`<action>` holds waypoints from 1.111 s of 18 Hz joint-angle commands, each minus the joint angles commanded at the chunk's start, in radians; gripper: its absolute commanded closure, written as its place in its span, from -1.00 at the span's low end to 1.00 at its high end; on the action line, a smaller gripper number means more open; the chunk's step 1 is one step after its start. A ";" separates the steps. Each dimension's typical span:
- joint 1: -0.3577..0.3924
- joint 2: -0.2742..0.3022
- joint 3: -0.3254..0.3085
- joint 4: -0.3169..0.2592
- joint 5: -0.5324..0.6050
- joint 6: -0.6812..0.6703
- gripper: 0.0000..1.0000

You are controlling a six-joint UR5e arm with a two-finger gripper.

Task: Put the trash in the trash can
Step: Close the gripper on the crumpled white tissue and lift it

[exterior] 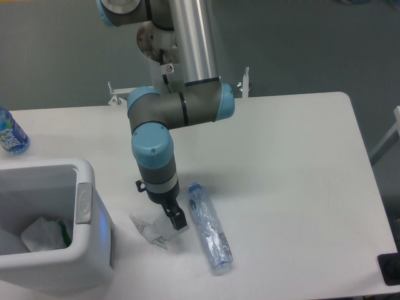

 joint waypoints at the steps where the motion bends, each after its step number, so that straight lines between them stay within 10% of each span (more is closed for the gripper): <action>1: 0.000 0.000 0.005 0.000 0.000 -0.018 -0.48; 7: 0.000 -0.002 0.020 -0.003 0.003 -0.091 0.93; 20: 0.009 0.070 0.075 -0.008 -0.006 -0.180 1.00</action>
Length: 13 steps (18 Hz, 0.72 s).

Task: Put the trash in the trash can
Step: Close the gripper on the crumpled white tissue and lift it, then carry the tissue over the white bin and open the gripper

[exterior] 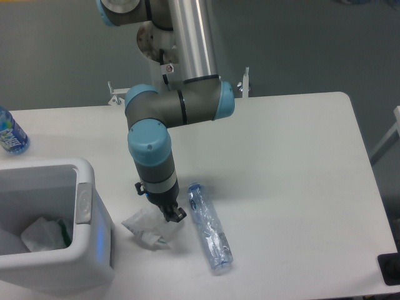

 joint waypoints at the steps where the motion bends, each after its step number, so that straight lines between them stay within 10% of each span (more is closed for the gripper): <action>1: 0.009 0.024 -0.003 -0.002 -0.002 0.000 1.00; 6: 0.090 0.167 0.008 -0.005 -0.064 -0.023 1.00; 13: 0.258 0.302 0.035 -0.008 -0.455 -0.282 1.00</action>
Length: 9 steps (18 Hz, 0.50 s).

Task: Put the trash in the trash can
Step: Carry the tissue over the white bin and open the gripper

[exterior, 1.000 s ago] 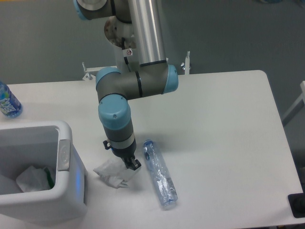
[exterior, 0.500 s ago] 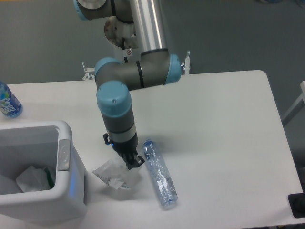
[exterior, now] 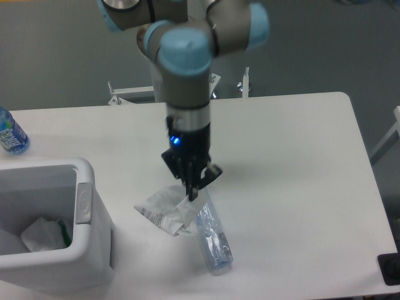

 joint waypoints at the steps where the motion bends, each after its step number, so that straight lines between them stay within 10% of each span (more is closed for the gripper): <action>1: 0.002 0.002 0.014 0.002 -0.022 -0.054 1.00; 9: -0.110 0.011 0.049 0.005 -0.145 -0.283 1.00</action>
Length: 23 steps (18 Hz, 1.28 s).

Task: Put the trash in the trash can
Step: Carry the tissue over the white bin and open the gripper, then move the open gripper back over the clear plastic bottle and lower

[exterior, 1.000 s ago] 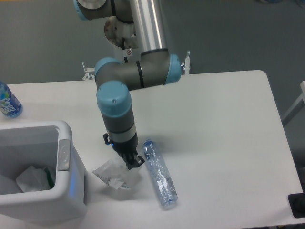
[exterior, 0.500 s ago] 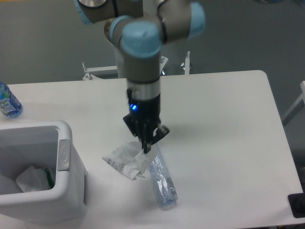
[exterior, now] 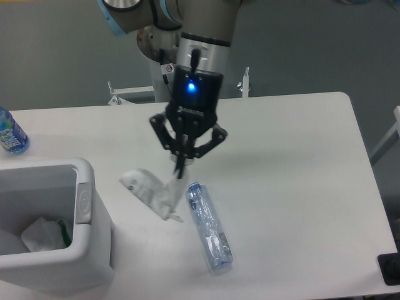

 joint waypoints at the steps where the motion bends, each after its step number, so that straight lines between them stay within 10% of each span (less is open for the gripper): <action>1: -0.017 0.002 0.003 0.000 0.000 -0.012 1.00; 13: -0.219 -0.035 0.037 0.009 0.000 -0.118 1.00; 16: -0.252 -0.080 0.080 0.025 -0.002 -0.103 -0.75; 17: -0.252 -0.092 0.095 0.023 -0.002 -0.109 -1.00; 23: -0.255 -0.089 0.101 0.021 -0.002 -0.127 -1.00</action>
